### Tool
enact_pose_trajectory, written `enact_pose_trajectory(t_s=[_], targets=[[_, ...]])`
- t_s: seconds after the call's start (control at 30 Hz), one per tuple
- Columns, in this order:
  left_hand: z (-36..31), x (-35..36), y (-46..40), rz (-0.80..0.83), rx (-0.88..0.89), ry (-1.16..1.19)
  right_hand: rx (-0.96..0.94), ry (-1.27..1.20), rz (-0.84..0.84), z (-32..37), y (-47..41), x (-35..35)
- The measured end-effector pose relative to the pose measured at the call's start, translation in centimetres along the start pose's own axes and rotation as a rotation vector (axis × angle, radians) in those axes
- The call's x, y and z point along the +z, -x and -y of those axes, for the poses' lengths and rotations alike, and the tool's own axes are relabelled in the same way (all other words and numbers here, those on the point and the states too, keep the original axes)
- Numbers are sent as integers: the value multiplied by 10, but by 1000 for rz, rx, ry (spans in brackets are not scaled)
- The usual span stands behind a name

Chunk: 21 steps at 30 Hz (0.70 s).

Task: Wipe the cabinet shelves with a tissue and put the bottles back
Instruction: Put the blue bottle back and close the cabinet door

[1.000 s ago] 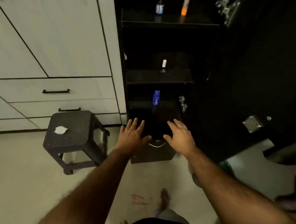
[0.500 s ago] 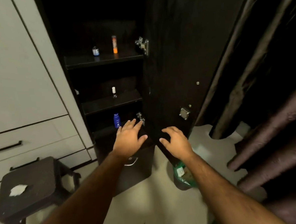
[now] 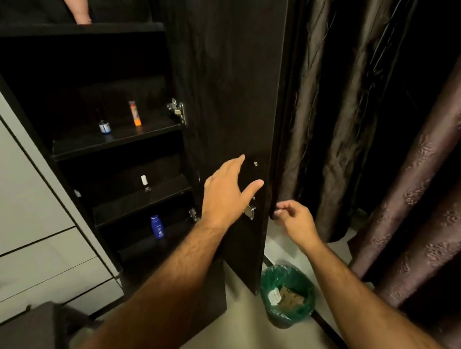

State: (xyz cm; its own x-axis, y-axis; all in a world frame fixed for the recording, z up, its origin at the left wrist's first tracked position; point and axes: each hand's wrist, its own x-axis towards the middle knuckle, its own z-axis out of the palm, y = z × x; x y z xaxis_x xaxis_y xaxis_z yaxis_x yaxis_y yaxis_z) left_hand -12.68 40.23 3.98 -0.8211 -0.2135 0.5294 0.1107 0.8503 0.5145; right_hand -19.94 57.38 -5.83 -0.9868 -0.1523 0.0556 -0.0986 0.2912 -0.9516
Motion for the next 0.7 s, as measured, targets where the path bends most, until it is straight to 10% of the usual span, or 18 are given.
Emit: enact_pose_trajectory(t_s=[0.7], targets=[[-24,-8,0,-72,-64,-93,-216,-130,227,85,-10,12]])
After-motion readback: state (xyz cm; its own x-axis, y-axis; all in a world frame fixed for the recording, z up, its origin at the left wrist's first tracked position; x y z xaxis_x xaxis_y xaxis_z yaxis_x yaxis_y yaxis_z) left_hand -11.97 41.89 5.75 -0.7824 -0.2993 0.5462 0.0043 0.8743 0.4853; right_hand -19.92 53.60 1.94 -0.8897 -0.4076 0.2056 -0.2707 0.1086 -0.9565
